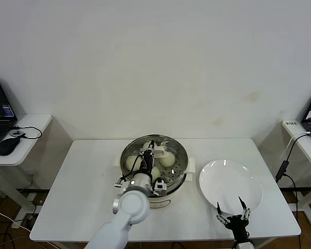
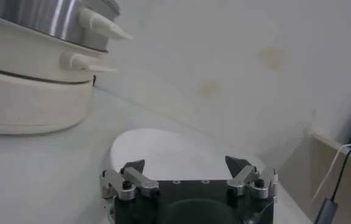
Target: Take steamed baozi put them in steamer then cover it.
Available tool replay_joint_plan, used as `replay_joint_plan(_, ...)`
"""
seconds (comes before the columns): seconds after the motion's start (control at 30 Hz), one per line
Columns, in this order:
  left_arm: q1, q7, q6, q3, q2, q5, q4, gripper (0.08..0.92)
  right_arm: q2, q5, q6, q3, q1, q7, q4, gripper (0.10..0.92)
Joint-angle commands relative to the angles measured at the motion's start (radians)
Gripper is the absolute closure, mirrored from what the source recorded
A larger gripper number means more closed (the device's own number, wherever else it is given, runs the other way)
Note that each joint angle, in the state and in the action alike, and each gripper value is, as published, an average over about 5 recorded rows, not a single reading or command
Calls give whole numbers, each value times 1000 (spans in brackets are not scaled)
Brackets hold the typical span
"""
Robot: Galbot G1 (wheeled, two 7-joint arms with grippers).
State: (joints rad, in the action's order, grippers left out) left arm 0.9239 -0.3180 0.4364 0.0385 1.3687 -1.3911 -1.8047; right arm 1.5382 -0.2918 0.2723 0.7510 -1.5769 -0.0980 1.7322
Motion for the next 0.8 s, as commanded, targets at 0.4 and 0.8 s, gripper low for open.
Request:
replay_joint_plan(0.4,38,14,-19,-10,7,-11,-51,756,0,-4,2,-5,-4,-3,0,203)
replay_joint_plan(0.8,229,44,-30,-41,-46,34,-289,410,3,-11,5,-6,-12,-3,-1,202)
